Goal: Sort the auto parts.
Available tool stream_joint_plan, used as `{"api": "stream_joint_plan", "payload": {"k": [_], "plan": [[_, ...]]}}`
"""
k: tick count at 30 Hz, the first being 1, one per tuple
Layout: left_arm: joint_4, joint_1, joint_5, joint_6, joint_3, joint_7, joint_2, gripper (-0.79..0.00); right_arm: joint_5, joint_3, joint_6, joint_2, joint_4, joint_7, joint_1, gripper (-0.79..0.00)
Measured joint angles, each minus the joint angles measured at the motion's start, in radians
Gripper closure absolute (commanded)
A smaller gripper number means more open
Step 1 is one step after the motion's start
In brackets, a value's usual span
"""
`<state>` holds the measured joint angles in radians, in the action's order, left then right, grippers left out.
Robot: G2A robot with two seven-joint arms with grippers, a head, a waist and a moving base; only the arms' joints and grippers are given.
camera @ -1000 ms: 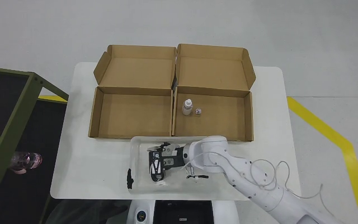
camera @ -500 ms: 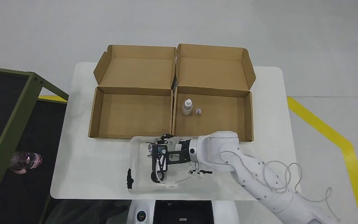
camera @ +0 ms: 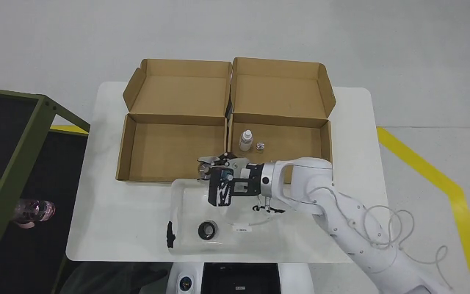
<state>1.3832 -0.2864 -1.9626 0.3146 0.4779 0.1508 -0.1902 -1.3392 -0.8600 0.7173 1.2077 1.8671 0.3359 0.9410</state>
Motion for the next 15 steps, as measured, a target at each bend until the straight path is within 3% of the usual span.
{"api": "stream_joint_plan", "payload": {"k": [15], "plan": [[0.000,0.000,0.000,0.000,0.000,0.000,0.000,-0.785,-0.021,-0.057,-0.023,-0.003,0.030,-0.059,-0.003,0.000]]}}
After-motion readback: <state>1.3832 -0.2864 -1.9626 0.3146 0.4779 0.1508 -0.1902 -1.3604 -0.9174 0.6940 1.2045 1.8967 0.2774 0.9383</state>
